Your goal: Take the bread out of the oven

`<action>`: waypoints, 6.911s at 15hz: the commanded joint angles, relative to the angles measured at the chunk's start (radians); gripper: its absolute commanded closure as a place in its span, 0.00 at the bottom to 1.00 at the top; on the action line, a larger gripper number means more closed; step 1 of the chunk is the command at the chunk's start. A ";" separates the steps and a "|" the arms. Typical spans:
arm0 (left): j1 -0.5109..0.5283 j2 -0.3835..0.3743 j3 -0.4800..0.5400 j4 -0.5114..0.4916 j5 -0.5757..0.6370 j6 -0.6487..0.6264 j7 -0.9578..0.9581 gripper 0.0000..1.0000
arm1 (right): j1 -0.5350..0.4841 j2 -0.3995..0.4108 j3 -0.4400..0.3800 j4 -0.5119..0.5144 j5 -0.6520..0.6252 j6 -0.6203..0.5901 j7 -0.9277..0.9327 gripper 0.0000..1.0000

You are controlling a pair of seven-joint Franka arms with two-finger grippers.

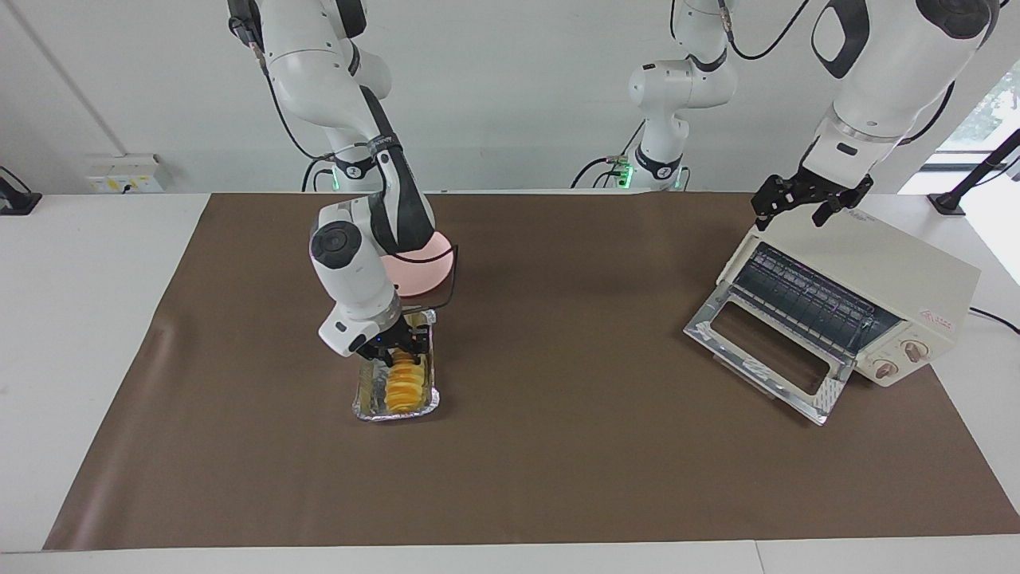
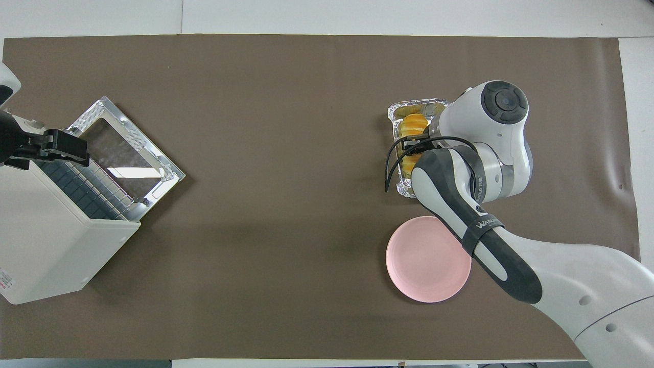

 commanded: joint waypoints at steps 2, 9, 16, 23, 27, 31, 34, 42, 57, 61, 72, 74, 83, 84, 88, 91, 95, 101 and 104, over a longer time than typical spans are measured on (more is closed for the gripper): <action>0.006 -0.028 0.005 -0.029 -0.017 0.009 0.002 0.00 | -0.026 -0.013 0.008 -0.007 0.008 -0.013 -0.003 1.00; 0.006 -0.027 0.005 -0.029 -0.017 0.009 0.002 0.00 | -0.026 -0.108 -0.010 0.212 -0.022 -0.459 0.006 1.00; 0.006 -0.027 0.005 -0.029 -0.016 0.007 0.002 0.00 | -0.054 -0.490 -0.005 -0.025 -0.041 -0.697 0.081 1.00; 0.006 -0.027 0.005 -0.029 -0.017 0.009 0.002 0.00 | 0.051 -0.599 0.004 -0.372 -0.030 -0.438 0.086 1.00; 0.006 -0.027 0.005 -0.029 -0.017 0.007 0.002 0.00 | 0.074 -0.559 0.004 -0.510 -0.022 -0.196 0.089 1.00; 0.006 -0.027 0.005 -0.029 -0.017 0.007 0.002 0.00 | 0.110 -0.505 0.004 -0.564 -0.005 -0.081 0.089 1.00; 0.006 -0.027 0.005 -0.029 -0.017 0.009 0.002 0.00 | 0.115 -0.516 0.004 -0.601 -0.005 -0.073 0.091 1.00; 0.006 -0.027 0.005 -0.029 -0.015 0.009 0.002 0.00 | 0.186 -0.542 0.005 -0.641 -0.002 -0.087 0.169 1.00; 0.006 -0.028 0.005 -0.029 -0.015 0.007 0.002 0.00 | 0.117 -0.607 -0.002 -0.632 -0.004 -0.236 0.062 1.00; 0.006 -0.027 0.005 -0.029 -0.017 0.009 0.002 0.00 | 0.100 -0.607 -0.001 -0.658 -0.002 -0.189 0.045 1.00; 0.006 -0.027 0.005 -0.029 -0.016 0.009 0.002 0.00 | 0.042 -0.588 -0.004 -0.408 -0.007 -0.375 0.045 0.00; 0.006 -0.028 0.005 -0.029 -0.017 0.009 0.002 0.00 | -0.015 -0.582 -0.004 -0.303 -0.014 -0.421 0.028 0.00; 0.006 -0.027 0.005 -0.029 -0.015 0.009 0.002 0.00 | -0.165 -0.374 -0.007 0.295 -0.133 -0.766 -0.133 0.00; 0.006 -0.028 0.005 -0.029 -0.017 0.009 0.002 0.00 | -0.164 -0.373 -0.007 0.283 -0.134 -0.768 -0.132 0.00; 0.006 -0.027 0.005 -0.029 -0.017 0.009 0.002 0.00 | -0.164 -0.398 -0.008 0.227 -0.134 -0.789 -0.127 0.00; 0.006 -0.028 0.005 -0.029 -0.016 0.009 0.002 0.00 | -0.176 -0.400 -0.010 0.223 -0.136 -0.801 -0.130 0.00; 0.006 -0.027 0.005 -0.029 -0.017 0.009 0.002 0.00 | -0.181 -0.400 -0.010 0.224 -0.136 -0.797 -0.109 0.00; 0.006 -0.028 0.005 -0.029 -0.017 0.009 0.002 0.00 | -0.195 -0.400 -0.010 0.224 -0.136 -0.791 -0.015 0.00; 0.006 -0.027 0.005 -0.029 -0.016 0.007 0.002 0.00 | -0.198 -0.398 -0.010 0.227 -0.134 -0.789 -0.012 0.00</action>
